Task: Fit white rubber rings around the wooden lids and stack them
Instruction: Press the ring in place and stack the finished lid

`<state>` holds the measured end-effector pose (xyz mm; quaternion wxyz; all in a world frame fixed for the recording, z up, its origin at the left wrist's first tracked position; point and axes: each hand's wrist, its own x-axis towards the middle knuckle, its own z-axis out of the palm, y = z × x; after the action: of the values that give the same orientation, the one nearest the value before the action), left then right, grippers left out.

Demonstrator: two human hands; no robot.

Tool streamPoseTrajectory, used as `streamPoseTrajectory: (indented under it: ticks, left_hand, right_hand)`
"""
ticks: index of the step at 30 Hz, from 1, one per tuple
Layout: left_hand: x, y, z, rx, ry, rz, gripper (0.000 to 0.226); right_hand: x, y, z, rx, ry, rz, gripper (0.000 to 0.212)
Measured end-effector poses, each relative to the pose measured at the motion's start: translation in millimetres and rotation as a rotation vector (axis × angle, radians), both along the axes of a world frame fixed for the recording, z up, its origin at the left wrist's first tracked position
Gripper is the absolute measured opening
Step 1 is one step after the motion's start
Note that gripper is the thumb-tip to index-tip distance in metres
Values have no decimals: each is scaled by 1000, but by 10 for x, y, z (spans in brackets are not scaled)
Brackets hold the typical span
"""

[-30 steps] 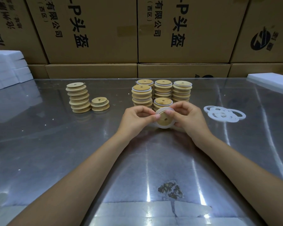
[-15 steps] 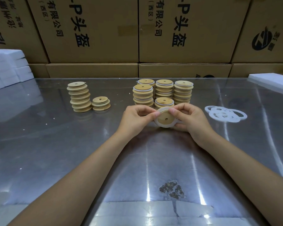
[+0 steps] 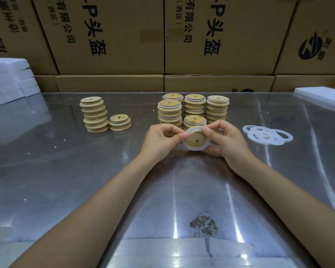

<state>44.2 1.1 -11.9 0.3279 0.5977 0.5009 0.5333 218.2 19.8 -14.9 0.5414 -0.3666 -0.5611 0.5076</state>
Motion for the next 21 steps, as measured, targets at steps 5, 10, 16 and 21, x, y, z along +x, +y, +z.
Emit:
streamPoseTrajectory:
  ticks: [5, 10, 16, 21]
  left_hand:
    - [-1, -13, 7, -15, -37, -15, 5]
    - [9, -42, 16, -4, -49, -12, 3]
    - [5, -33, 17, -26, -53, -11, 3]
    - [-8, -32, 30, -68, -84, -44, 8]
  right_hand:
    - [8, -8, 0, 0, -3, 15, 12]
    - [7, -14, 22, 4, -4, -3, 12]
    - [0, -5, -4, 3, -7, -7, 11]
    - [-4, 21, -21, -46, 10, -5, 11]
